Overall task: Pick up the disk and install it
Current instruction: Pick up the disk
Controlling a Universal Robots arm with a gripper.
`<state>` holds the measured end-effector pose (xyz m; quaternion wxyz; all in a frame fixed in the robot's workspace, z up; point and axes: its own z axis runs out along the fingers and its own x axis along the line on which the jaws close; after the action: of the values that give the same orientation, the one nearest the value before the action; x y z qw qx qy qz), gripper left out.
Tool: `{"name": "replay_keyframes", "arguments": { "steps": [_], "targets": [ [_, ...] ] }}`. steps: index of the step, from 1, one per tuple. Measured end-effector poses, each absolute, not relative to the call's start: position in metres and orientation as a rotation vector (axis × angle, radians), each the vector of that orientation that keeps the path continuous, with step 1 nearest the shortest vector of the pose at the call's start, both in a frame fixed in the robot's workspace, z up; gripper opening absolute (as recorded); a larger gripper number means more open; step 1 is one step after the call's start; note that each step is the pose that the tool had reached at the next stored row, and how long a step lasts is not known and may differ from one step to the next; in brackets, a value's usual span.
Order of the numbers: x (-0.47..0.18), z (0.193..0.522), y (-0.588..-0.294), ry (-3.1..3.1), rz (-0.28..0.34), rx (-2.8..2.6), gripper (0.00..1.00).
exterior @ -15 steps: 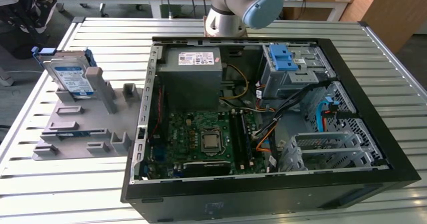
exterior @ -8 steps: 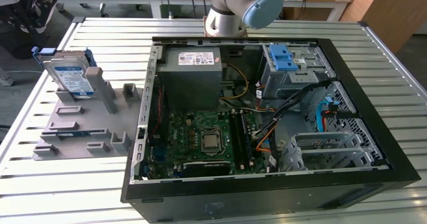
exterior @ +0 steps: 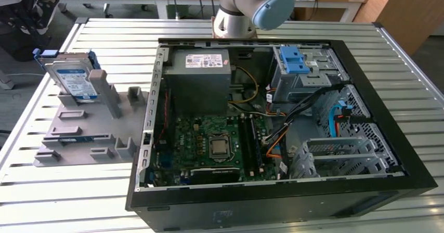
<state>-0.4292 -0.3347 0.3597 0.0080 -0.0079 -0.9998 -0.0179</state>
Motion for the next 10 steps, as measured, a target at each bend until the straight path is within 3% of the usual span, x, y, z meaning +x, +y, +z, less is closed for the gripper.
{"name": "replay_keyframes", "arguments": {
  "steps": [10],
  "targets": [
    [-0.4295, 0.3596, -0.3347, -3.125, -0.056, 0.016, 0.11]
  ]
}}
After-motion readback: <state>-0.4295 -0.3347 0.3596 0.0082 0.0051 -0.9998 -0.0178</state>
